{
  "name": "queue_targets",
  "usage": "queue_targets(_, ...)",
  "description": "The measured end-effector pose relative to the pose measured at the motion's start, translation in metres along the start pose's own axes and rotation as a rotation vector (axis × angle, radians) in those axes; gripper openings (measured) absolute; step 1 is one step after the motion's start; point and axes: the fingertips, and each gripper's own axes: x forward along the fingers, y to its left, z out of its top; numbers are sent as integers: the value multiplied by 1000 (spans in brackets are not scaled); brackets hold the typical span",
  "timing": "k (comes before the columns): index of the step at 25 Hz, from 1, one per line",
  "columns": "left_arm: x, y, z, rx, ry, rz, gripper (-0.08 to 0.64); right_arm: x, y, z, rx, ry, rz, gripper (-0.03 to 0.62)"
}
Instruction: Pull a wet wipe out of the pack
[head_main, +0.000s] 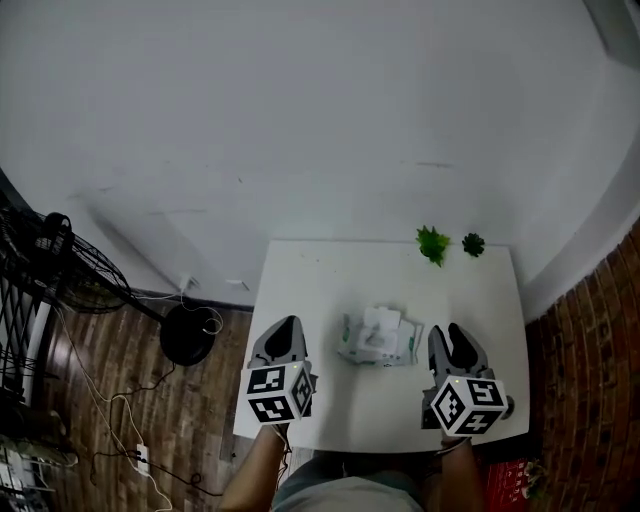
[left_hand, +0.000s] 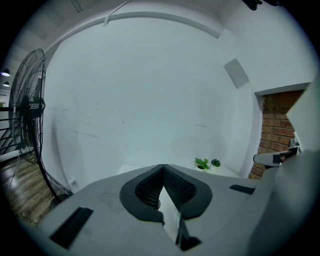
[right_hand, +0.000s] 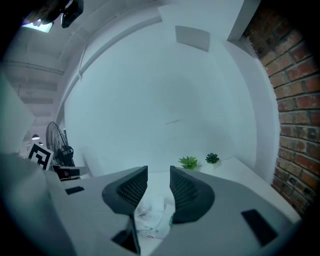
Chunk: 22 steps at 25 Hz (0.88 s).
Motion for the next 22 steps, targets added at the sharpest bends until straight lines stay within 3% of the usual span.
queue_targets(14, 5, 10, -15, 5, 37, 0, 0, 19, 7, -20, -29, 76, 24, 136)
queue_targets(22, 3, 22, -32, -14, 58, 34, 0, 30, 9, -36, -101, 151, 85, 136)
